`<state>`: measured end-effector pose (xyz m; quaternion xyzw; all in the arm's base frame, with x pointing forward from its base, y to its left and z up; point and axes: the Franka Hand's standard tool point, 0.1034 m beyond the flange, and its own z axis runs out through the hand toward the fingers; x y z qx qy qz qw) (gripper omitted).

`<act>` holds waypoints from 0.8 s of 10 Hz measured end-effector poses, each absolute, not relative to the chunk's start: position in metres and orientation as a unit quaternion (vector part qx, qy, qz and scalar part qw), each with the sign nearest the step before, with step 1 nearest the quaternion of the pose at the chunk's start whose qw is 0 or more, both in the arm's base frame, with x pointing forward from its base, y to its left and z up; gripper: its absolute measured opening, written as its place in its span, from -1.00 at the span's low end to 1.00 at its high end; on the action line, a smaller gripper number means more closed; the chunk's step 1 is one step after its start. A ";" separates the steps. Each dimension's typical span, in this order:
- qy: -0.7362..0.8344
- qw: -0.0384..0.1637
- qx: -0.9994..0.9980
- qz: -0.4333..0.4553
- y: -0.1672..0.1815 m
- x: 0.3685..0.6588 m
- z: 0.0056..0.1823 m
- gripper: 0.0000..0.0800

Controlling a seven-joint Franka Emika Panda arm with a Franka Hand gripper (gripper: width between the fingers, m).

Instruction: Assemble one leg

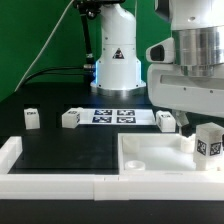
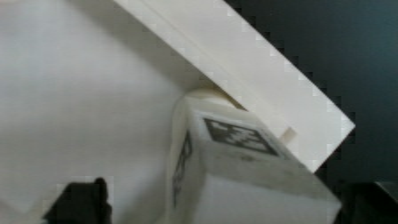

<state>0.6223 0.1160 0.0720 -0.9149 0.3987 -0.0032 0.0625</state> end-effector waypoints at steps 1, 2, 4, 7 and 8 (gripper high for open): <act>0.350 0.061 -0.935 -0.002 0.117 0.622 0.073 0.61; 0.298 0.062 -0.953 -0.006 0.119 0.622 0.073 0.62; 0.173 0.053 -0.983 -0.017 0.122 0.624 0.076 0.62; -0.013 0.040 -0.999 -0.017 0.121 0.632 0.077 0.62; -0.044 0.035 -0.998 -0.019 0.122 0.633 0.078 0.62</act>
Offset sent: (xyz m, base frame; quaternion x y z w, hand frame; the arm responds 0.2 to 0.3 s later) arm 0.0080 0.0102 0.0050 -0.0396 0.0150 -0.3720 0.9273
